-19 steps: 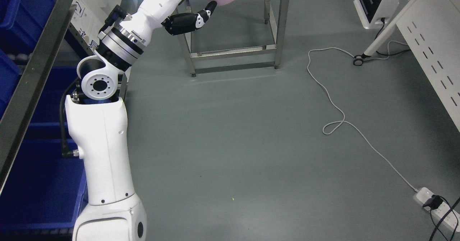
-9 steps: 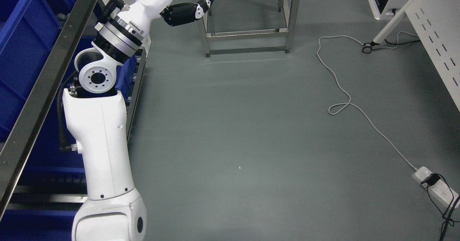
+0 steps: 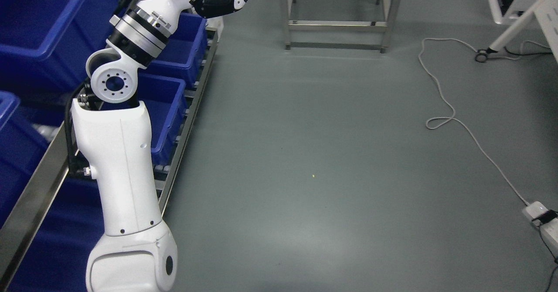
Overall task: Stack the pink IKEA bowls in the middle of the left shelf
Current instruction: 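Carry the bowls in the left hand while turning toward the blue-bin shelf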
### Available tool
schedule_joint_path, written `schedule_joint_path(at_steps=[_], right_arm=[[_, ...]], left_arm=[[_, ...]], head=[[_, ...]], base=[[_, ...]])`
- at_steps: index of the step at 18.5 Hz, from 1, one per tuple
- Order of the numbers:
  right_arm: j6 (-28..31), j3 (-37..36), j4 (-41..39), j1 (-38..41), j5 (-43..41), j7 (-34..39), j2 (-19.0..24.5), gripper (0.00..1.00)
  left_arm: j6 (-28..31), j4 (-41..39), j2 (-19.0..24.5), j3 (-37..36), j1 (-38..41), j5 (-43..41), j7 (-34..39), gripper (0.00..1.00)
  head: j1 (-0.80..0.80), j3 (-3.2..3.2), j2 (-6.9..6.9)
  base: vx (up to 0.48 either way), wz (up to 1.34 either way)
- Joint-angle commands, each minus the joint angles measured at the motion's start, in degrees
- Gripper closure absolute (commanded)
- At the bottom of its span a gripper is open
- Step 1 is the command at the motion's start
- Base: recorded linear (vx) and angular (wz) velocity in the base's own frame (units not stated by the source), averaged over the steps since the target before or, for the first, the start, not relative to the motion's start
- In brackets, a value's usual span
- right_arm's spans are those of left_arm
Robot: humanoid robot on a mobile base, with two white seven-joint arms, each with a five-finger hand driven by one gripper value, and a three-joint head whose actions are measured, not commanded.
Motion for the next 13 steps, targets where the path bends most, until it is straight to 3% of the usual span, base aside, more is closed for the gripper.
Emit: schedule_joint_path(at_steps=[1, 9, 13], right_arm=[[0.0, -0.6, 0.0, 0.0, 0.4, 0.1, -1.0, 0.0], [0.0, -0.6, 0.0, 0.0, 0.4, 0.1, -1.0, 0.0], [0.0, -0.6, 0.0, 0.0, 0.4, 0.1, -1.0, 0.0]], left_arm=[[0.5, 0.5, 1.0, -0.3, -1.5, 0.0, -0.2, 0.94], [0.6, 0.5, 1.0, -0.4, -1.8, 0.0, -0.3, 0.93], [1.6, 0.8, 1.0, -3.3, -7.1, -0.5, -0.5, 0.93]], head=[[0.0, 0.0, 0.0], [0.0, 0.0, 0.0], [0.0, 0.0, 0.0]], base=[[-0.236, 0.59], [-0.2, 1.12], [-0.12, 1.31]])
